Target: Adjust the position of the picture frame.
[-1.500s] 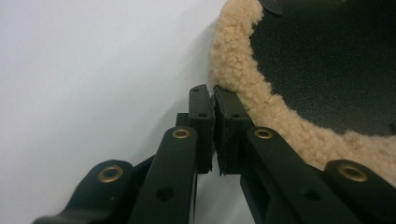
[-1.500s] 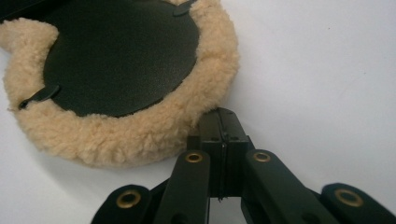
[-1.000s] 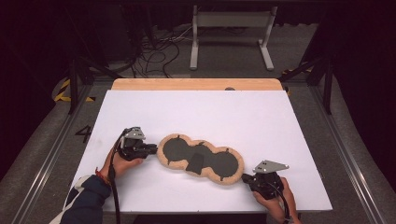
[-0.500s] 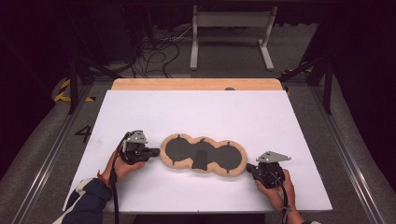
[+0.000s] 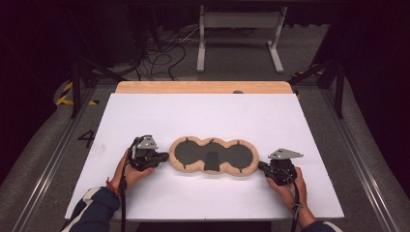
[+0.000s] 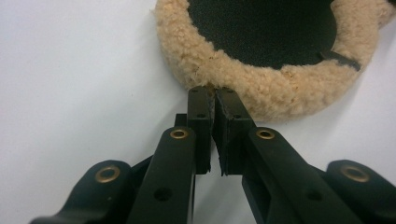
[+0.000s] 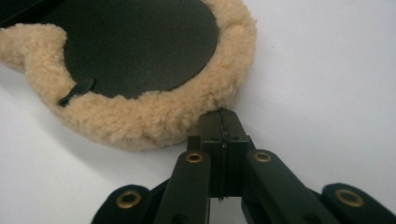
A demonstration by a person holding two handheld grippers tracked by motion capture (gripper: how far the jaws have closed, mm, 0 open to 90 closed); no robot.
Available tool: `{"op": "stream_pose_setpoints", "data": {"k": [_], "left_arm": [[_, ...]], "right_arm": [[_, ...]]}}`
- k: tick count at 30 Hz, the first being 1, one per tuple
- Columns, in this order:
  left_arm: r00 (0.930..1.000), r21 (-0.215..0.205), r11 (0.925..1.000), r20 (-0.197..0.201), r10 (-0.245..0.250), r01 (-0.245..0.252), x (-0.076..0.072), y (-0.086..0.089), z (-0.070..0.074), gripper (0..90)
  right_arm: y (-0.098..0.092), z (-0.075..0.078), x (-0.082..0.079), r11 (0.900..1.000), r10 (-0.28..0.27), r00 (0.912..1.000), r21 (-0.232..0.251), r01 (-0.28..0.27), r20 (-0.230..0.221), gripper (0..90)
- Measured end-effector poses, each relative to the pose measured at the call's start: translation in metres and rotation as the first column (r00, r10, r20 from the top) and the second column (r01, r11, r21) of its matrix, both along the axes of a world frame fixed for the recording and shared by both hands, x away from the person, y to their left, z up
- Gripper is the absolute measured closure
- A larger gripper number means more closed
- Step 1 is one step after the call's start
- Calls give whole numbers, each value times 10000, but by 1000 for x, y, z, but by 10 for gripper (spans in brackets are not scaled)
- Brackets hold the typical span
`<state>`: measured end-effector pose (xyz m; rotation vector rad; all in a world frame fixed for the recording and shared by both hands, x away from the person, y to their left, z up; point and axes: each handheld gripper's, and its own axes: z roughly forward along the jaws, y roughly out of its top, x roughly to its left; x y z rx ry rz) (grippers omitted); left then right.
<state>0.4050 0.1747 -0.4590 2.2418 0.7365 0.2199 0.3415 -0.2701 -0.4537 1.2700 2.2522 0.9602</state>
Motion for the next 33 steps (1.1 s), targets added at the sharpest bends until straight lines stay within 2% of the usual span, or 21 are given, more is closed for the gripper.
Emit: {"op": "stream_pose_setpoints", "data": {"k": [2, 8, 10, 15, 22, 25, 29, 33], "left_arm": [[10000, -98, 10000, 4, 12, -12, 1, 1, -1, 832], [9999, -12, 9999, 87, 118, -118, -2, 0, 0, 824], [9999, -127, 9999, 156, 33, -31, -1, 2, 1, 801], [9992, -409, 9992, 407, -14, 31, -6, 7, 8, 785], [9954, -513, 9985, 932, 234, -186, -15, 23, 13, 761], [9944, -539, 9979, 975, 414, -363, -24, 26, 12, 735], [9928, -474, 9986, 1160, 296, -242, -42, 28, 11, 706], [9903, -497, 9987, 1376, 182, -115, -59, 30, 12, 679]], "right_arm": [[0, 0, -1, 10000, 62, 10000, -28, -62, 32, 900], [-2, 0, -2, 9997, 257, 9996, -22, -256, 125, 881], [-3, 2, -4, 9995, 302, 9994, 11, -302, 167, 870], [-6, 4, -8, 9989, 446, 9982, 115, -450, 389, 851], [-10, 7, -12, 9974, 720, 9956, -92, -716, 594, 831], [-11, 10, -13, 9973, 729, 9952, 8, -731, 655, 806], [-11, 13, -15, 9956, 920, 9935, 99, -929, 670, 804], [-11, 18, -19, 9932, 1068, 9916, 394, -1099, 736, 793]]}}
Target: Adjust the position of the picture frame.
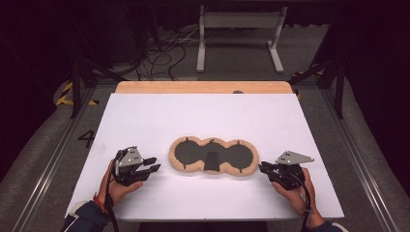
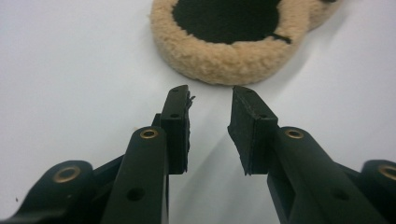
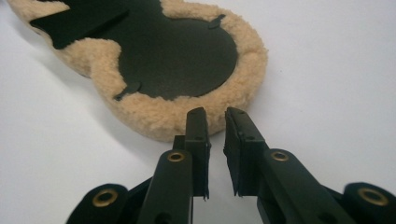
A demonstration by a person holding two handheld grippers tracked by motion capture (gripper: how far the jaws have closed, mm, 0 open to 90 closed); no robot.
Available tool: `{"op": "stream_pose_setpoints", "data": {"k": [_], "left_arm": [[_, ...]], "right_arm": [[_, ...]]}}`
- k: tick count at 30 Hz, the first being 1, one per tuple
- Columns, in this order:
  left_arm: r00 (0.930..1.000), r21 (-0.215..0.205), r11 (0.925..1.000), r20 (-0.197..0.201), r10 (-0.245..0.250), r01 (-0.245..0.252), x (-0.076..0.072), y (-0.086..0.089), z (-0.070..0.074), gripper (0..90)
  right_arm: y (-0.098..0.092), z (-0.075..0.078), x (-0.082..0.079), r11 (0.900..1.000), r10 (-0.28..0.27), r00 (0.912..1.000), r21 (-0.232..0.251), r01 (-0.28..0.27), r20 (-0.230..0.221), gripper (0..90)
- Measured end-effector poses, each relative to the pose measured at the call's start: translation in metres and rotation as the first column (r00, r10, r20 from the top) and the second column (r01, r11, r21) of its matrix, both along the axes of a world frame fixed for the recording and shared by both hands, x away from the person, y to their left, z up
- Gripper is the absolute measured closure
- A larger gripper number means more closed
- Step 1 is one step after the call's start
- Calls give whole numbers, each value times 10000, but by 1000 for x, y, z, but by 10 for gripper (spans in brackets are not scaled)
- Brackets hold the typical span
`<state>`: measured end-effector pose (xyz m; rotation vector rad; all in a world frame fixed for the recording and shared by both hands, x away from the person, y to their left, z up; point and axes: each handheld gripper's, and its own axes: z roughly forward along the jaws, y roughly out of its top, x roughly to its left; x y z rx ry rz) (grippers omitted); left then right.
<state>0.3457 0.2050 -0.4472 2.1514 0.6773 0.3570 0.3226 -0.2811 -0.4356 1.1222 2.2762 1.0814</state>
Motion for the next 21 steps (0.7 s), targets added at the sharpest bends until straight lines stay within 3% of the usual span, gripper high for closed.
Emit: {"op": "stream_pose_setpoints", "data": {"k": [10, 21], "left_arm": [[9987, -178, 9997, 480, 150, -142, -21, 14, 0, 489], [9975, -74, 9982, 372, 597, -595, -31, 31, -7, 318]], "right_arm": [[7, 7, -7, 9998, 184, 9997, 36, -185, 147, 759], [18, 7, -8, 9985, 517, 9987, 167, -517, -26, 708]]}}
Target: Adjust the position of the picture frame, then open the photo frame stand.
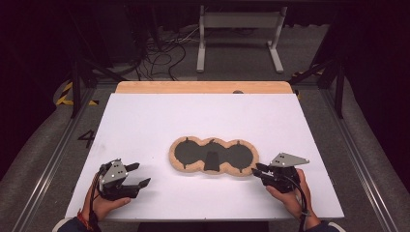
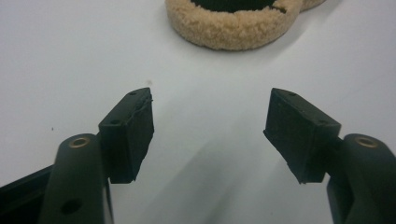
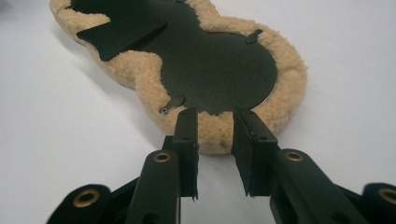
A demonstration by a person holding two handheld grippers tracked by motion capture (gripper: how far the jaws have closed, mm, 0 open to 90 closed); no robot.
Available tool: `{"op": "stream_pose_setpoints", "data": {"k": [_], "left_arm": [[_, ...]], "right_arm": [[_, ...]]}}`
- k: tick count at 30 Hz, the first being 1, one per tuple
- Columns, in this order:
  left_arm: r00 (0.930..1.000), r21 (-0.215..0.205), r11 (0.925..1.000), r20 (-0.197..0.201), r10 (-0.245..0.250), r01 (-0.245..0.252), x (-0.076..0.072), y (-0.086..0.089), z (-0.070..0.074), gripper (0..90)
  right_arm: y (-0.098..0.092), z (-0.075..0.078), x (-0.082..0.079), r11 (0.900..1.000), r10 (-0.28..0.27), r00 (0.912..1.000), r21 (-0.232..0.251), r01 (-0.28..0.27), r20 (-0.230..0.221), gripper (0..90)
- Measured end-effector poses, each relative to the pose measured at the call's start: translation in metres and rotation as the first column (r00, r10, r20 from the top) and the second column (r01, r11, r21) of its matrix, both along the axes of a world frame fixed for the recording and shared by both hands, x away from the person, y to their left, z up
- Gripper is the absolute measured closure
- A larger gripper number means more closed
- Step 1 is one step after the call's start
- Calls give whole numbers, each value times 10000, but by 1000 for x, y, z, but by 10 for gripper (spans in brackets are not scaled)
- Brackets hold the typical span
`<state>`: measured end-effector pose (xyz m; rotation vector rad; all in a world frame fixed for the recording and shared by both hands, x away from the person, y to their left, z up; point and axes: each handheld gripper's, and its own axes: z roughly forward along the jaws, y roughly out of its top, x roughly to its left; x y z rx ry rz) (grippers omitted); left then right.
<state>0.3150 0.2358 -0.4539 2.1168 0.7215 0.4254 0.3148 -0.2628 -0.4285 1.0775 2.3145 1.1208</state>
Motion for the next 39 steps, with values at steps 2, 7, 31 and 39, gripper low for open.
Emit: {"op": "stream_pose_setpoints", "data": {"k": [2, 7, 31, 39], "left_arm": [[10000, 59, 10000, -40, 49, -49, -3, 4, -2, 304], [9993, 126, 9994, -205, 310, -308, -5, 7, -5, 270], [9989, 128, 9999, -477, -2, 8, 0, -1, -8, 210], [9987, 204, 9998, -514, -24, 35, -1, -2, -8, 197]], "right_arm": [[1, 0, -1, 10000, 52, 10000, 60, -52, -44, 697], [7, 0, 0, 9996, 246, 9996, 108, -245, -110, 663], [73, -10, 15, 9785, 2006, 9677, 802, -1902, -1525, 679], [89, -19, 28, 9718, 2170, 9458, 1449, -1860, -2417, 623]]}}
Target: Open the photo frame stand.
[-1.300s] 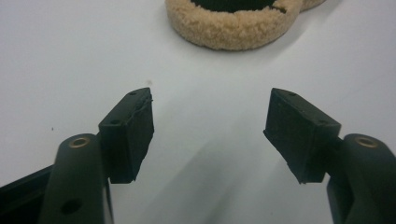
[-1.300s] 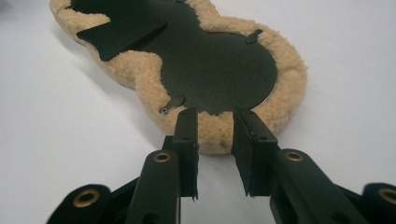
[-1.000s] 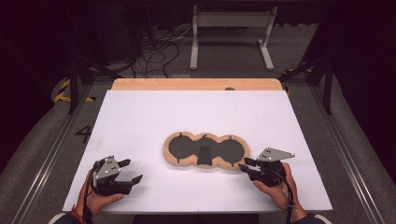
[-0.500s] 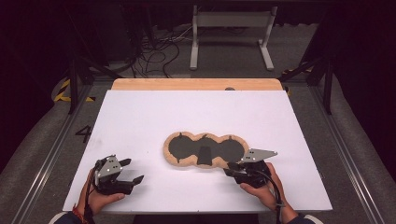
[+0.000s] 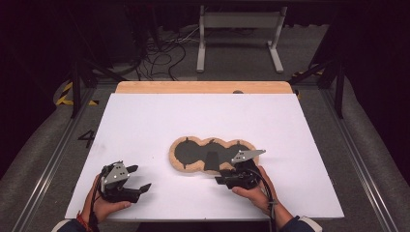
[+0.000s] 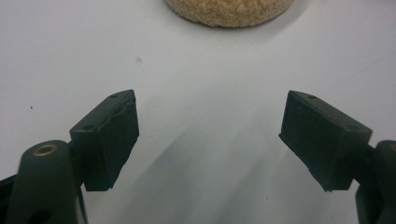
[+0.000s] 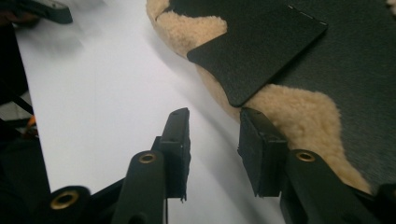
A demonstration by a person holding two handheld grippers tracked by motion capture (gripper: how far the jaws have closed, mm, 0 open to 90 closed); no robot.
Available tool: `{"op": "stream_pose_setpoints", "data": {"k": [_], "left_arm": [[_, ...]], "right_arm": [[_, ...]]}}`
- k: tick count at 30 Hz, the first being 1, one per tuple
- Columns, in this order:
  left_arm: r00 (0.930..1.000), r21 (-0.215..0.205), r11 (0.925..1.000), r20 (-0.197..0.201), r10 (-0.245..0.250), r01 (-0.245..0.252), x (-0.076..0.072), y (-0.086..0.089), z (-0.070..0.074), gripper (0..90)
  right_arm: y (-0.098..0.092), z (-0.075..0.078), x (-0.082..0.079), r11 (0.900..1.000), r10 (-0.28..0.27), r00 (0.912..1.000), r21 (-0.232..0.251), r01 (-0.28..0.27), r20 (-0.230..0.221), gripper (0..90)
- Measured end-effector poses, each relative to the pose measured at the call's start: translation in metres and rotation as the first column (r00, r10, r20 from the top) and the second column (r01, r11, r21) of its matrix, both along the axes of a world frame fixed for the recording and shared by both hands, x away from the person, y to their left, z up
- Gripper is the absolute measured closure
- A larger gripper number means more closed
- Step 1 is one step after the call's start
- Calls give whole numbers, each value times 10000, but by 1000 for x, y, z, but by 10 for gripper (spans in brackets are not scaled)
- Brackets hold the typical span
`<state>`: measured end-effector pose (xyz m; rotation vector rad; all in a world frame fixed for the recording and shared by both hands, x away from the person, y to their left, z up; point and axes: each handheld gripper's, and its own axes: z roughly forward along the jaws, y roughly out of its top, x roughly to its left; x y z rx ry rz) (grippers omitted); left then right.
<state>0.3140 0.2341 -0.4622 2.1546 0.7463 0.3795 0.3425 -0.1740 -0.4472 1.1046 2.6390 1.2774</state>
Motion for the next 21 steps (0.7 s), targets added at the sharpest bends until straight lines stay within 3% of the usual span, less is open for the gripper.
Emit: {"op": "stream_pose_setpoints", "data": {"k": [5, 7, 9, 11, 12, 14, 17, 18, 21], "left_arm": [[9999, 90, 9999, -14, 145, -145, 0, 0, 0, 200], [9998, 71, 9997, -42, 220, -219, 0, 0, 0, 202], [9997, -9, 9997, -62, 241, -241, 0, -1, 1, 203], [9997, -9, 9997, -117, 233, -233, 1, -2, 0, 200], [9997, -9, 9997, -117, 233, -233, 1, -2, 0, 199], [9995, 0, 9997, -185, 238, -238, 1, -3, 0, 197], [9994, 32, 9996, -197, 283, -283, 1, -2, 0, 193], [9993, 19, 9996, -228, 289, -288, 1, -3, 0, 192], [9995, 77, 9997, -189, 254, -253, 1, -3, 0, 190]], "right_arm": [[0, 0, 3, 9990, -83, 9992, 447, 100, -384, 552], [-3, 1, 4, 9953, -240, 9971, 923, 306, -716, 510], [-4, 1, 5, 9934, -348, 9955, 1060, 442, -885, 510], [-7, 0, 8, 9873, -436, 9893, 1453, 640, -1393, 494], [-7, 0, 8, 9873, -436, 9893, 1453, 640, -1393, 494], [-11, -3, 12, 9732, -644, 9761, 2031, 1075, -2077, 488], [-18, -5, 17, 9379, -1085, 9449, 2832, 2003, -3089, 504], [-19, -5, 20, 9276, -1127, 9384, 3040, 2172, -3268, 506], [-19, -7, 24, 9140, -1098, 9238, 3280, 2389, -3668, 522]]}}
